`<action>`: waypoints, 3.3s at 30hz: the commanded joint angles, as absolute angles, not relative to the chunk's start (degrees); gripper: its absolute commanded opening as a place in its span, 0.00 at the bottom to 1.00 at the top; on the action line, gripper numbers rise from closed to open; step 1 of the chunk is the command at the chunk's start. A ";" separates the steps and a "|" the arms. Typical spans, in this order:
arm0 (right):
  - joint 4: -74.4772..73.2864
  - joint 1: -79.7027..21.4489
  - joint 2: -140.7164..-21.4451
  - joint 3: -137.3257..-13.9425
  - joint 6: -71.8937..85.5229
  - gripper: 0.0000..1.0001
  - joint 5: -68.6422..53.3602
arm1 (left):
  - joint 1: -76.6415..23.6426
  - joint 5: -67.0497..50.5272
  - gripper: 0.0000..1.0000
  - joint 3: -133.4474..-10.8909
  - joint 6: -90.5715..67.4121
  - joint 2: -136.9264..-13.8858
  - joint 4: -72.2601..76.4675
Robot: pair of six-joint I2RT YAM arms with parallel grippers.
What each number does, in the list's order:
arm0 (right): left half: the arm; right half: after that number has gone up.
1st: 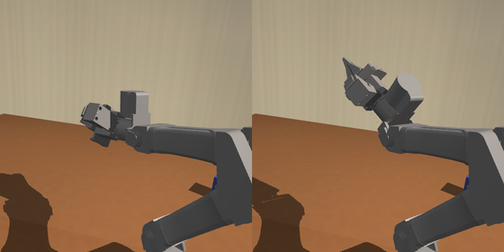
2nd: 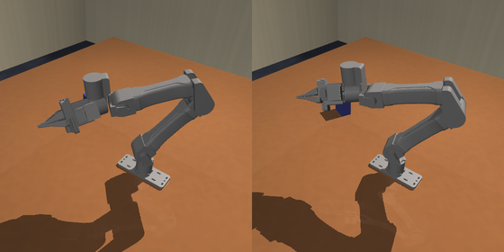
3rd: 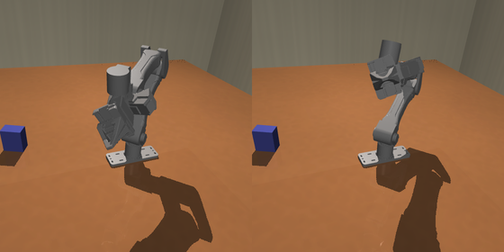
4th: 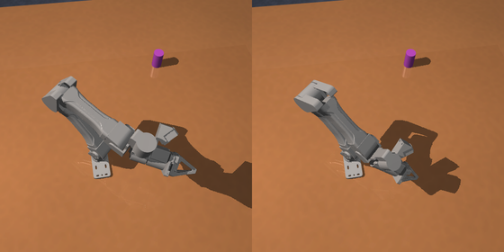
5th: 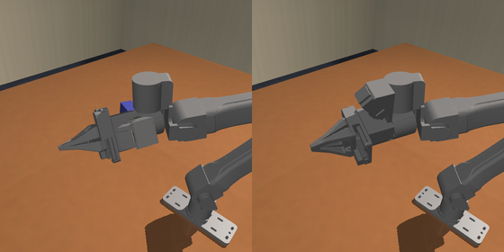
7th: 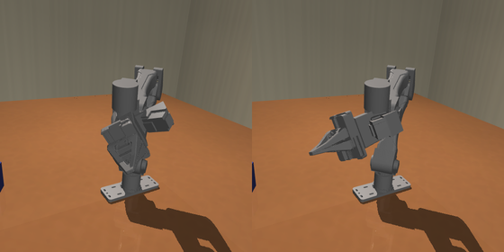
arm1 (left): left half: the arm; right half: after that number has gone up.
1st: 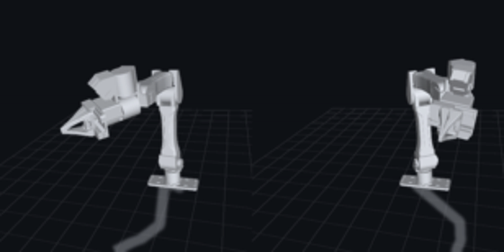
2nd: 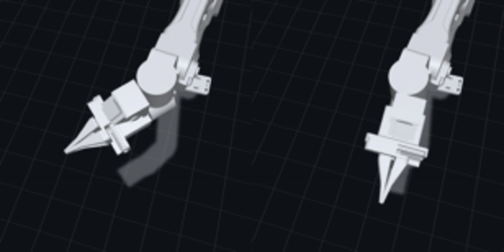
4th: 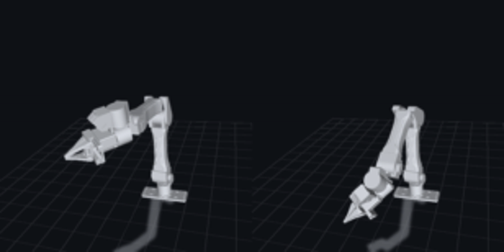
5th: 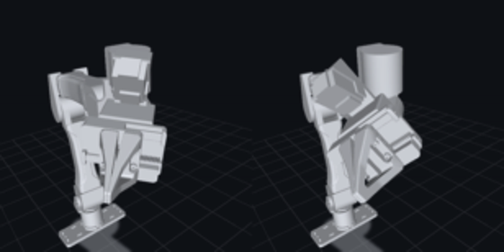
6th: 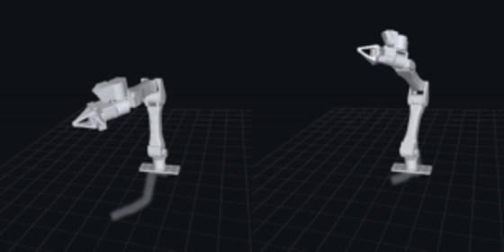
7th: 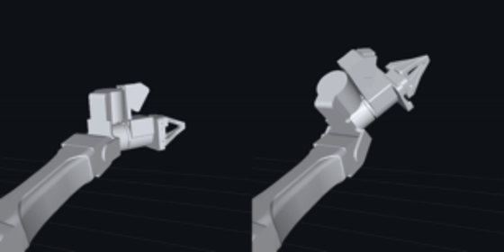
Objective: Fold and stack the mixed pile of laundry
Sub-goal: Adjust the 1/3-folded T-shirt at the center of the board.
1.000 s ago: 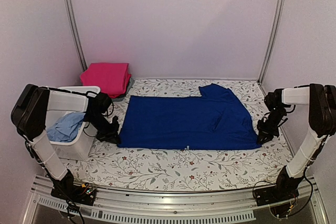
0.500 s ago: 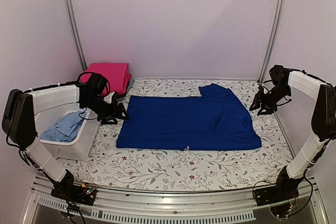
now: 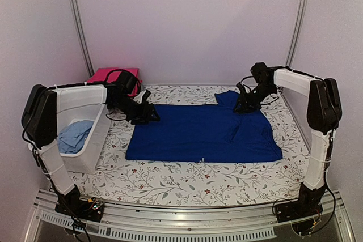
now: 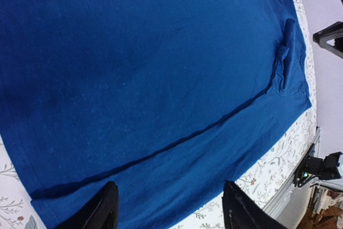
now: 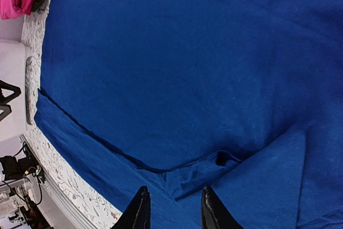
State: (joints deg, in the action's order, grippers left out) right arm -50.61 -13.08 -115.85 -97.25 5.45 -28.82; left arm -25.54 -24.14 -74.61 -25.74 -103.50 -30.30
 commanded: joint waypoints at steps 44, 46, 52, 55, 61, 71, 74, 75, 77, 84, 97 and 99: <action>-53.05 -16.72 -126.25 -101.10 11.32 0.00 -26.08 | -25.71 -22.75 0.66 -73.26 -26.05 -103.96 -30.41; -53.22 -16.88 -126.21 -101.94 11.42 0.00 -26.96 | -25.73 -22.70 0.66 -73.28 -26.04 -104.21 -30.41; -54.12 -18.08 -127.45 -103.50 11.49 0.00 -28.66 | -25.75 -23.10 0.66 -73.52 -26.08 -105.10 -30.24; -53.97 -18.94 -128.41 -104.07 11.77 0.00 -30.14 | -25.75 -23.18 0.66 -73.48 -26.21 -105.51 -30.16; -54.81 -21.26 -130.78 -106.42 11.27 0.00 -31.31 | -25.71 -23.29 0.66 -73.19 -26.23 -105.80 -29.98; -55.13 -22.94 -131.75 -107.63 8.77 0.10 -32.08 | -25.69 -23.04 0.66 -72.16 -26.47 -105.90 -29.54; -55.37 -22.82 -131.05 -107.40 8.61 0.41 -31.35 | -25.55 -22.78 0.67 -71.92 -26.47 -105.71 -29.62; -55.11 -22.65 -130.45 -106.90 8.73 0.47 -30.64 | -25.36 -22.88 0.68 -71.79 -26.46 -105.48 -29.38; -53.59 -21.50 -127.24 -104.57 9.02 0.55 -30.22 | -24.89 -23.27 0.71 -71.17 -26.49 -104.88 -28.70; -46.74 -14.41 -115.63 -91.81 9.71 0.65 -30.45 | -24.17 -23.19 0.74 -72.08 -24.90 -106.76 -28.81; -43.17 -13.54 -118.50 -78.12 6.92 0.64 -30.00 | -24.79 -21.21 0.70 -67.19 -25.24 -111.28 -30.50; -42.38 -13.54 -117.16 -74.64 7.19 0.64 -30.32 | -25.72 -21.26 0.69 -63.56 -26.42 -109.92 -30.13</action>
State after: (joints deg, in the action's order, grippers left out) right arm -43.51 -13.23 -117.82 -80.23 7.64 -31.14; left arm -24.64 -22.00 -68.99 -25.12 -111.02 -28.08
